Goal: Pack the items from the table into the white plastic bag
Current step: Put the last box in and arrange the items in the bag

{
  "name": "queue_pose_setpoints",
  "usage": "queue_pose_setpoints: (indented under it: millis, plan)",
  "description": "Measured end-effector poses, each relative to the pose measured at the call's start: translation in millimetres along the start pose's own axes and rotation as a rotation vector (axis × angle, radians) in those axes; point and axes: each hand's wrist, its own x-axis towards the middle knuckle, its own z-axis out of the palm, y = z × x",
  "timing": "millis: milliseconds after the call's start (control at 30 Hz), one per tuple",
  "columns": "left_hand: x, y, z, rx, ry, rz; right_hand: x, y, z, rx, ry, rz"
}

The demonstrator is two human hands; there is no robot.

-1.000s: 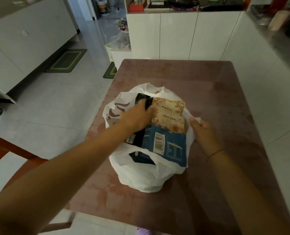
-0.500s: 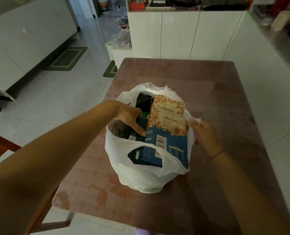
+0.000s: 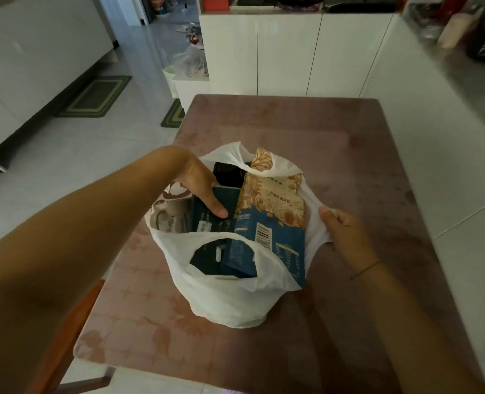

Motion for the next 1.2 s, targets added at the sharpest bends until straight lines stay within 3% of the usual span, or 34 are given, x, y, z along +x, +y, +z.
queue_pose_setpoints:
  millis: [100,233,433,467,533,600,633,733,833,867,933,967,1033,1133,1200]
  plan:
    - [-6,0,-15,0.113,0.017,-0.118,-2,1,1,-0.005,-0.002,0.001]
    - [3,14,-5,0.218,0.2,-0.24,-3,-6,12,-0.041,-0.001,-0.032]
    - [9,18,18,0.075,0.419,0.082,-1,-19,23,-0.151,-0.087,-0.119]
    - [3,15,15,0.054,0.485,0.15,-1,-20,24,-0.166,-0.085,-0.128]
    - [-1,14,7,0.072,0.808,0.243,-3,-21,24,-0.17,-0.081,-0.147]
    - [4,26,6,0.243,1.14,0.241,-4,-21,23,-0.145,-0.064,-0.15]
    - [9,33,8,0.357,1.197,0.213,-5,-21,23,-0.137,-0.046,-0.152]
    - [23,49,13,0.495,1.194,0.156,-7,-21,24,-0.145,-0.021,-0.145]
    - [10,54,8,0.286,1.282,0.204,-9,-23,22,-0.136,-0.034,-0.147]
    - [0,58,10,0.168,1.292,0.298,-8,-24,22,-0.137,-0.037,-0.152]
    - [-25,68,33,-0.049,1.146,0.613,-8,-26,20,-0.148,-0.051,-0.153]
    - [-37,74,52,-0.01,1.069,0.728,-8,-27,20,-0.139,-0.055,-0.148]
    - [-47,89,90,0.277,0.966,0.797,-8,-28,21,-0.047,-0.068,-0.094]
    - [-28,103,125,0.717,0.757,0.63,-7,-28,23,0.08,-0.059,-0.057]
    - [-20,107,134,0.753,0.74,0.548,-7,-29,22,0.129,-0.045,-0.064]
